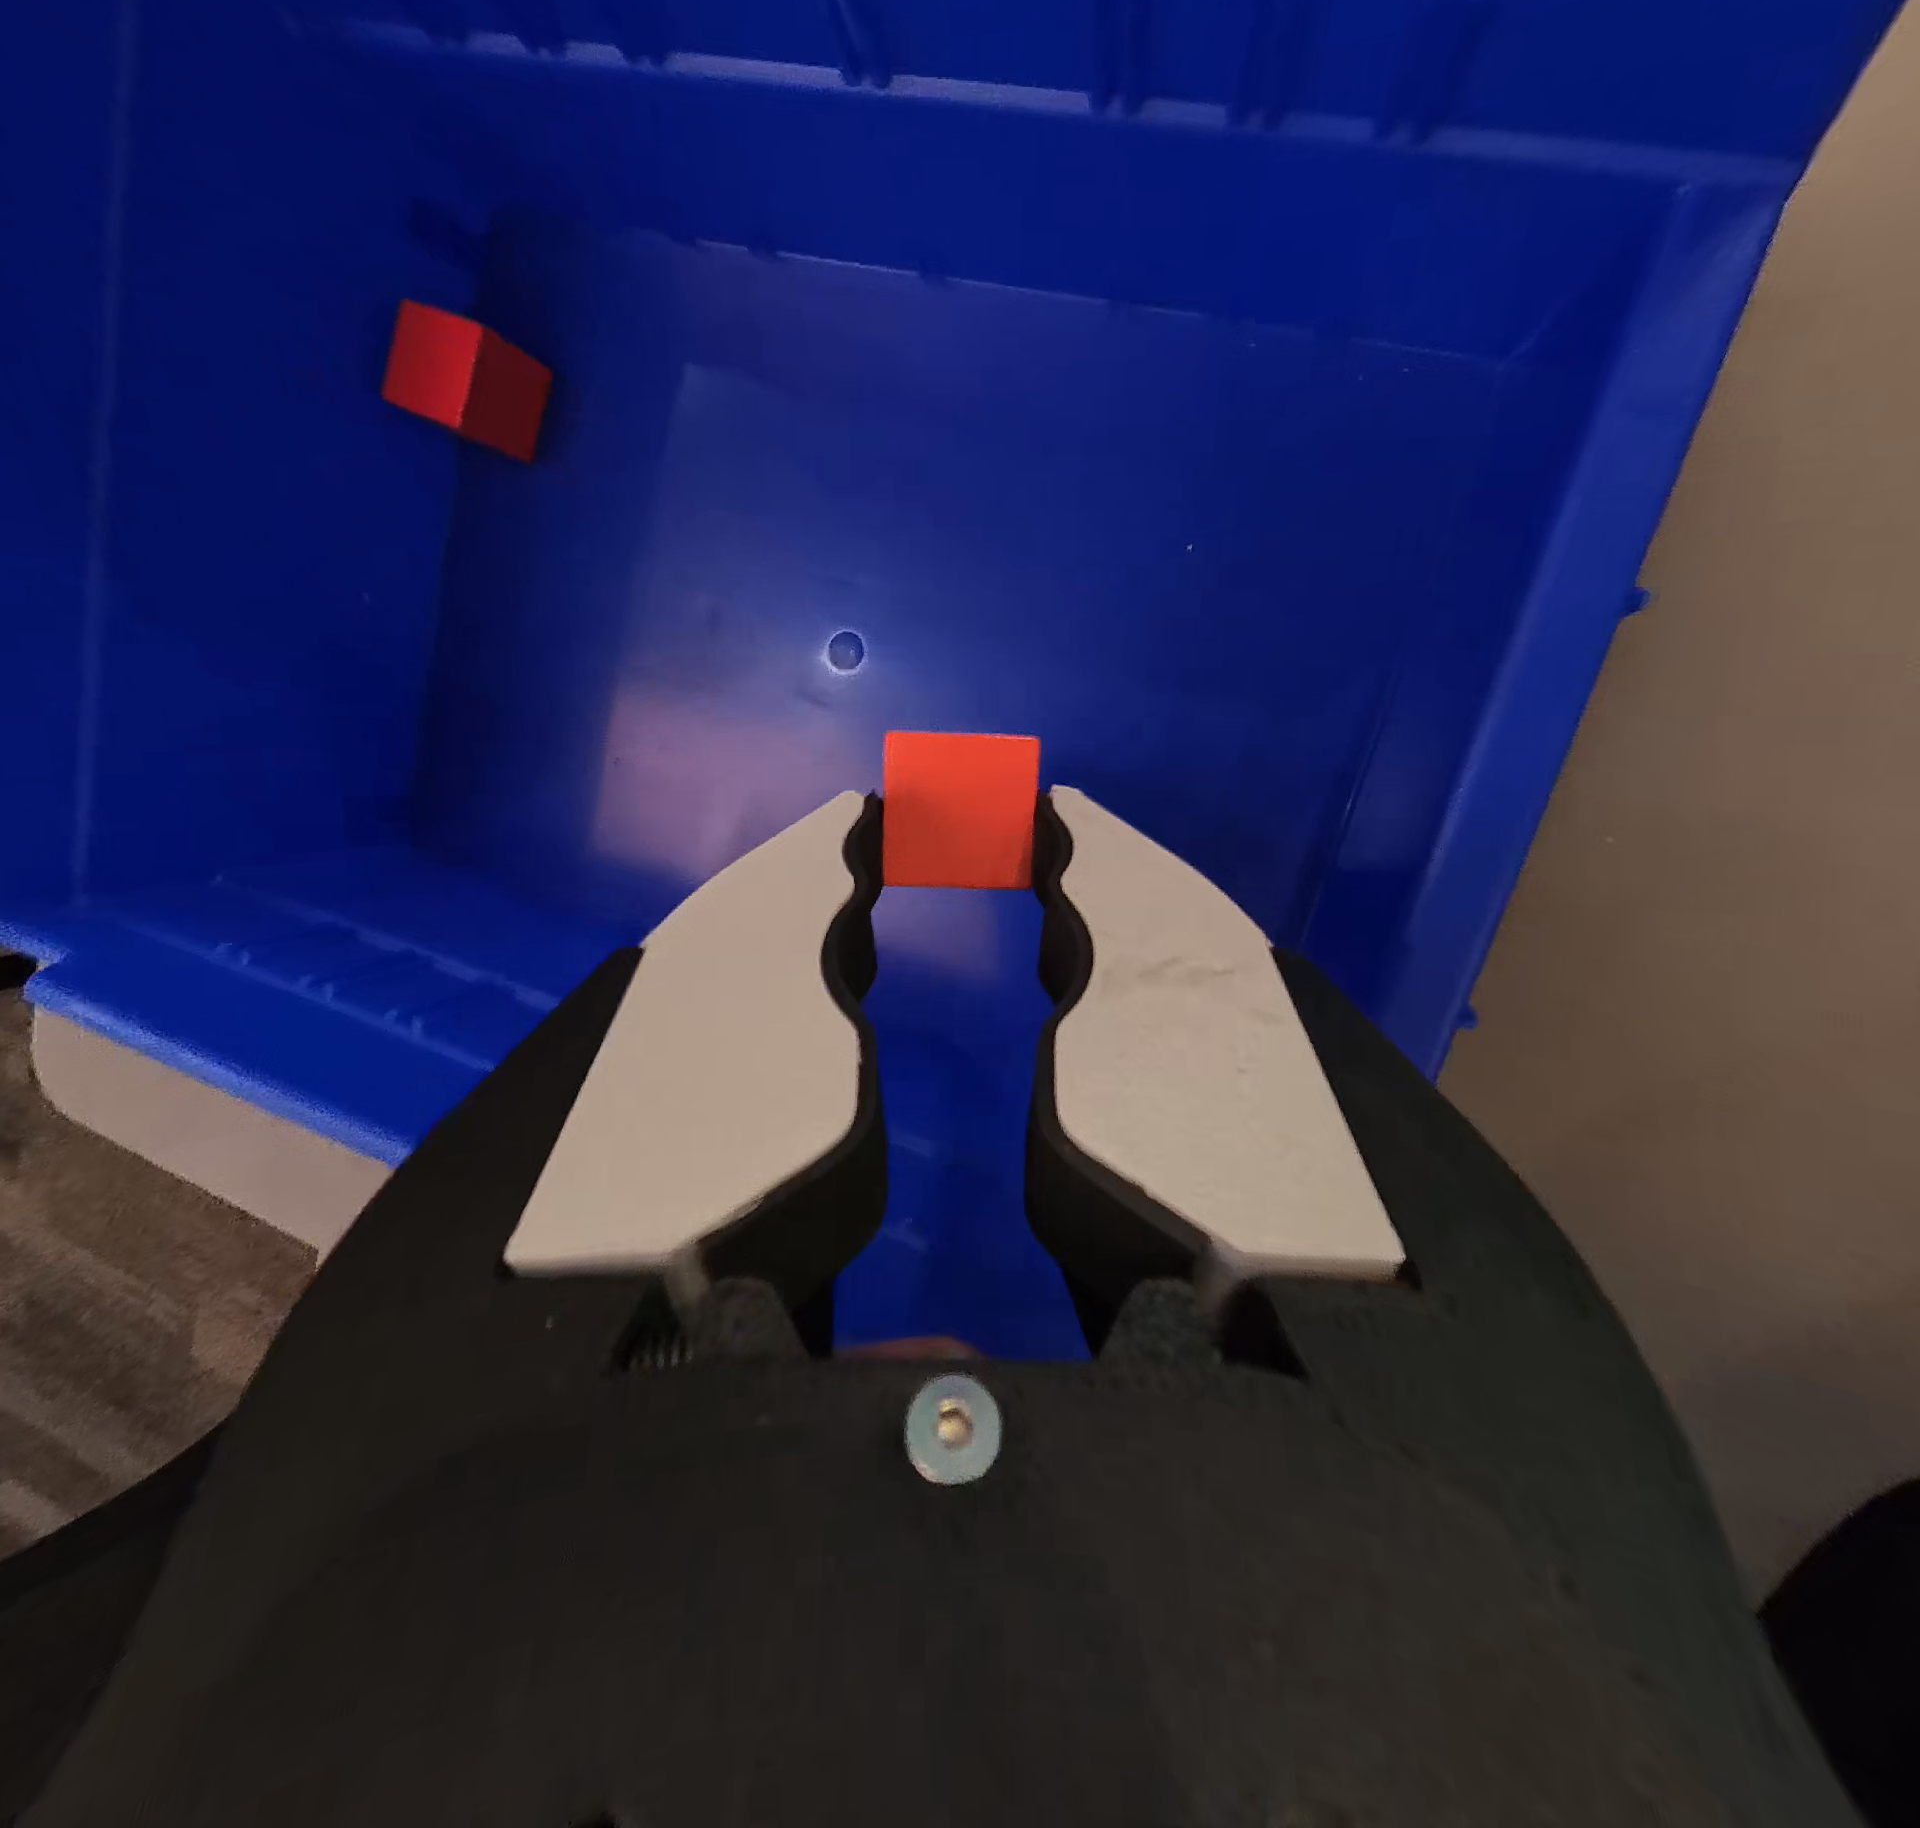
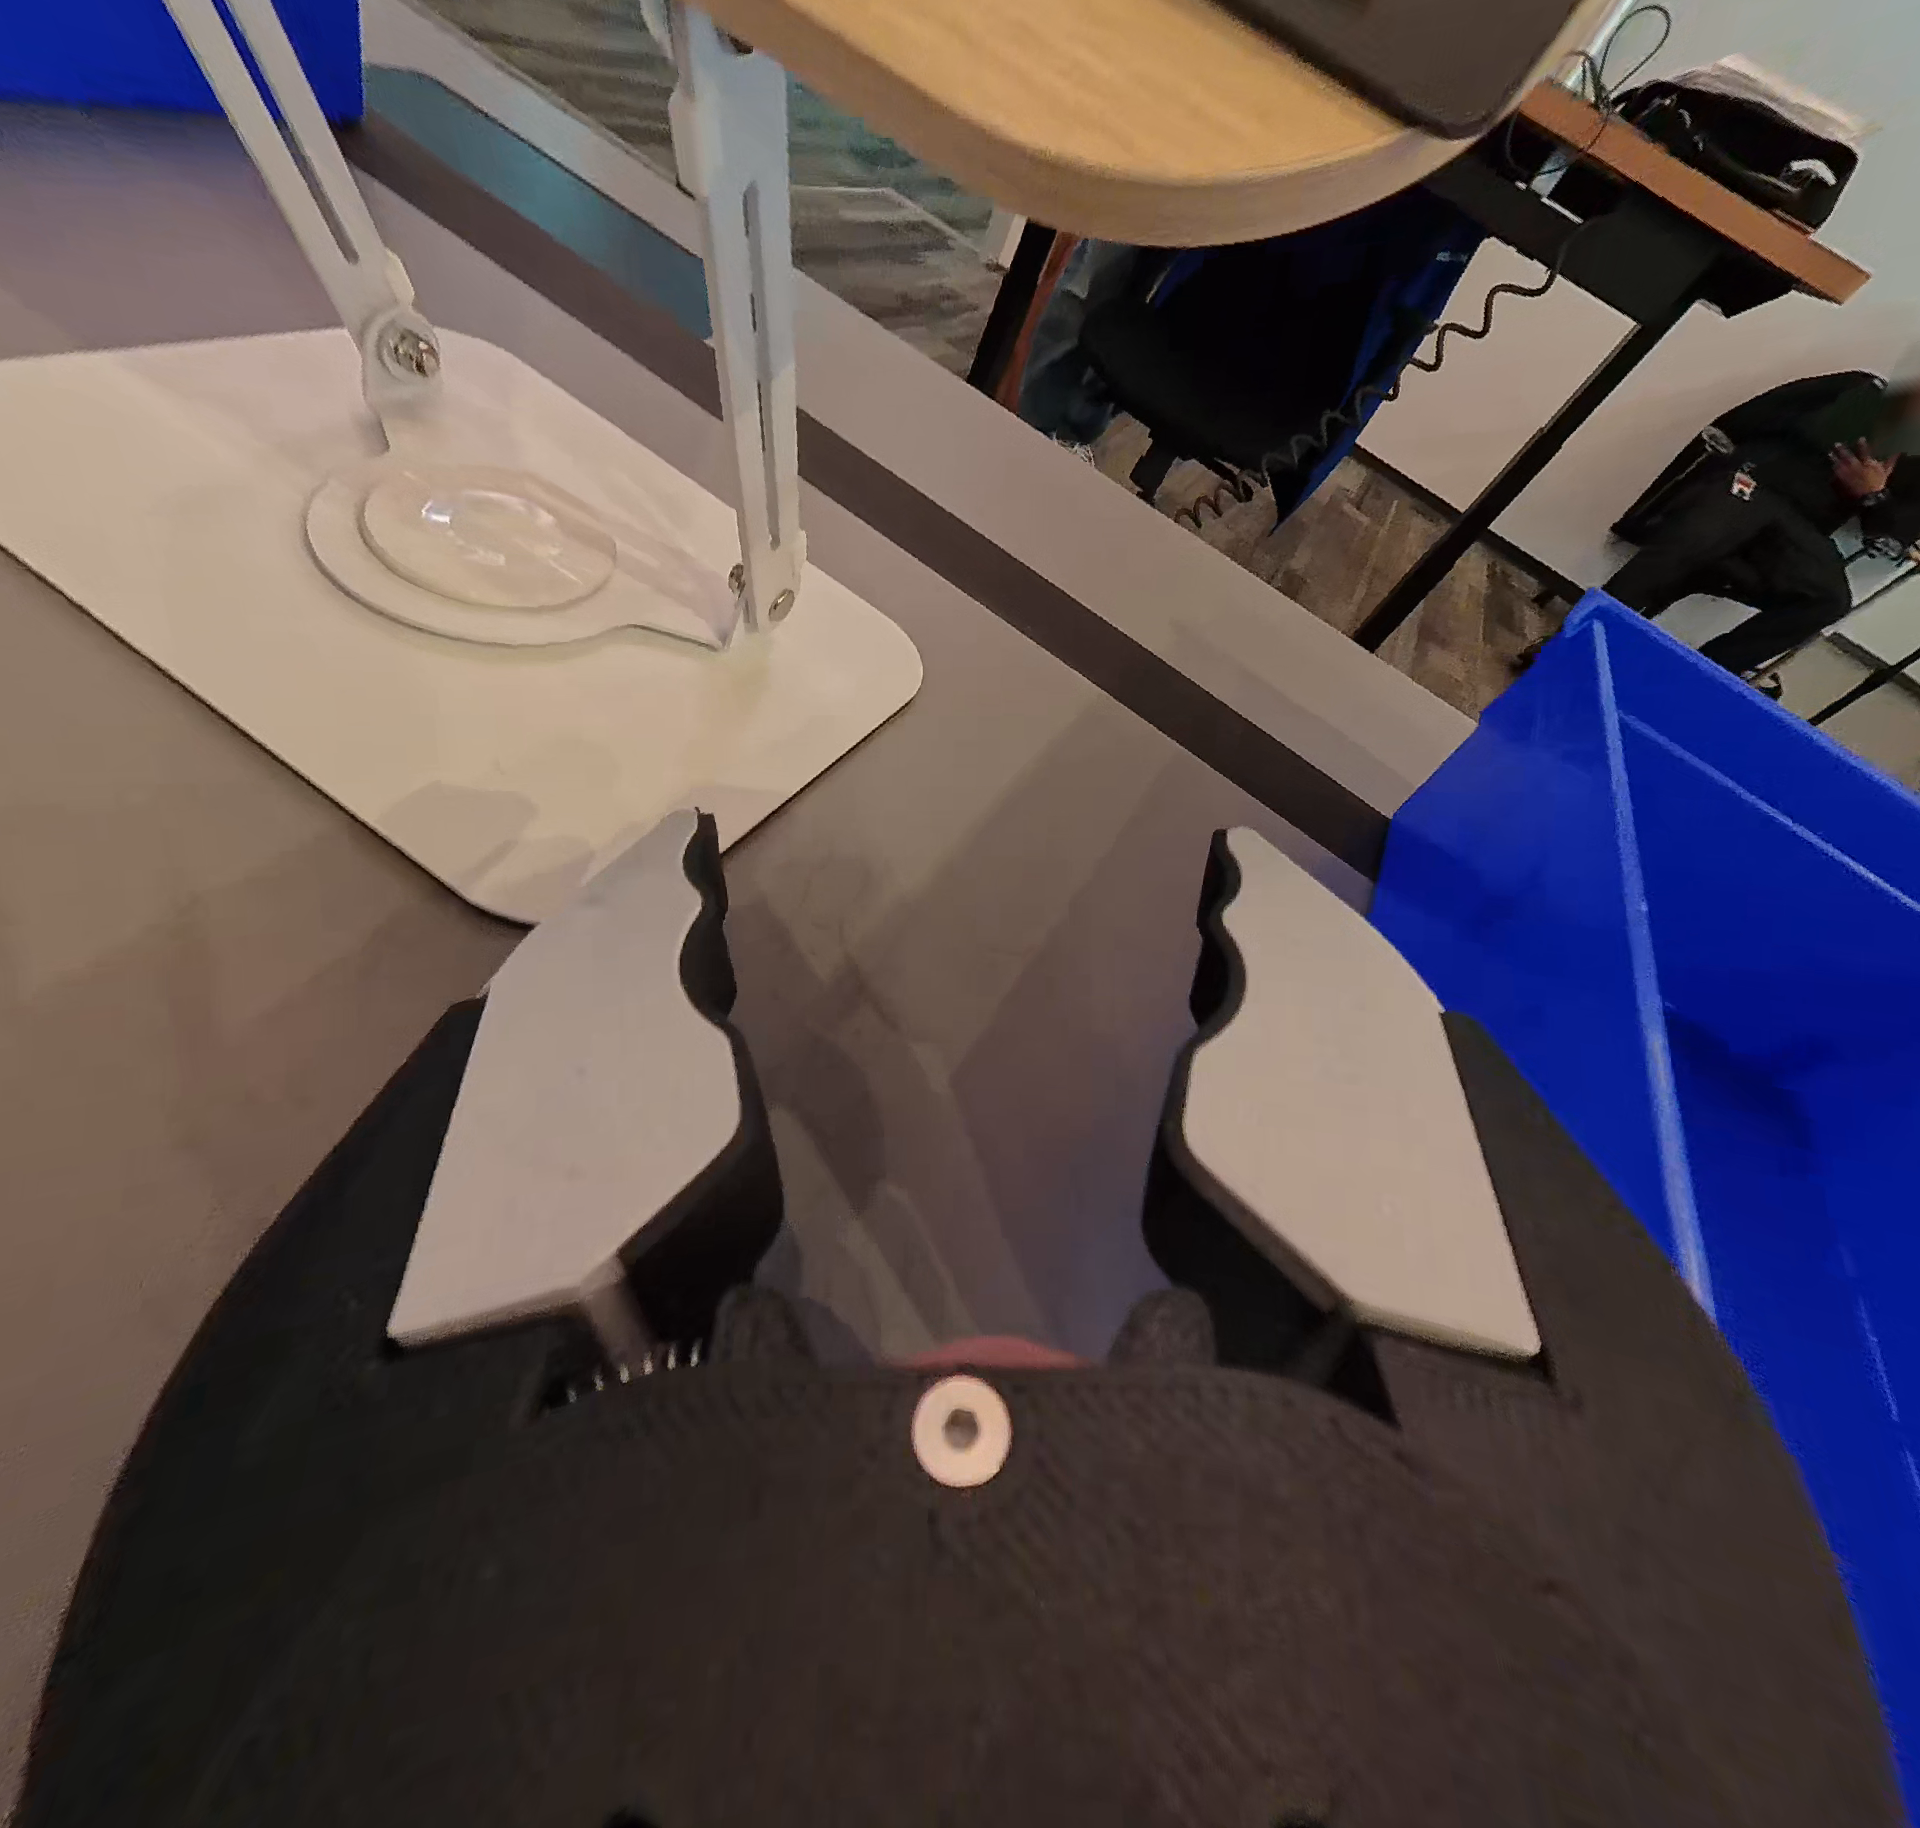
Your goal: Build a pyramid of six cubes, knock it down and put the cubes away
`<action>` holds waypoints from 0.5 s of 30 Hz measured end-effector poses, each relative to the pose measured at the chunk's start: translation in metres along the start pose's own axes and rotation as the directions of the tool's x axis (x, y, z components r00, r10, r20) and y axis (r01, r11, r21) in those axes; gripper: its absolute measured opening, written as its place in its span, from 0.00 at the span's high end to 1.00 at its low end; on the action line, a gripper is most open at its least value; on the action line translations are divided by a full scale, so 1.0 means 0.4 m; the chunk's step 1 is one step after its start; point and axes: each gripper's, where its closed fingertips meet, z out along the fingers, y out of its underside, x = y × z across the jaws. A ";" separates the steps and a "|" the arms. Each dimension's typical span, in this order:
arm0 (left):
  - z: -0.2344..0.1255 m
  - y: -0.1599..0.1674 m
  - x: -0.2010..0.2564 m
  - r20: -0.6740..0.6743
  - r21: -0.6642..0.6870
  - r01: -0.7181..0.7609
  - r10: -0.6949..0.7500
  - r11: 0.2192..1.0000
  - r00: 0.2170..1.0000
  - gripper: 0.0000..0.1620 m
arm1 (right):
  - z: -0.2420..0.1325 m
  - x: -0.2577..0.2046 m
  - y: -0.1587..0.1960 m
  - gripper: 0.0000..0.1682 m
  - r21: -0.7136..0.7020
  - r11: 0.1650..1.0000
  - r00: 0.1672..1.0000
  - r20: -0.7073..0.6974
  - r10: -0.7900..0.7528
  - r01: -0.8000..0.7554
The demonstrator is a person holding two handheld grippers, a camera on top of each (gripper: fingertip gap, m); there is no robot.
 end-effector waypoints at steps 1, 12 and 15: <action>-0.005 0.001 0.001 0.011 0.000 0.000 0.000 1.000 1.000 0.83 | -0.001 0.002 -0.001 0.48 0.004 1.000 1.000 0.001 0.007 -0.007; -0.011 0.039 -0.035 0.136 -0.110 0.068 -0.053 0.992 0.989 0.83 | -0.019 -0.008 -0.015 0.47 0.042 0.996 0.996 0.053 0.070 -0.072; -0.010 0.041 -0.035 0.148 -0.133 0.107 -0.087 0.985 0.985 0.83 | -0.017 -0.011 -0.013 0.47 0.035 0.997 0.996 0.057 0.063 -0.065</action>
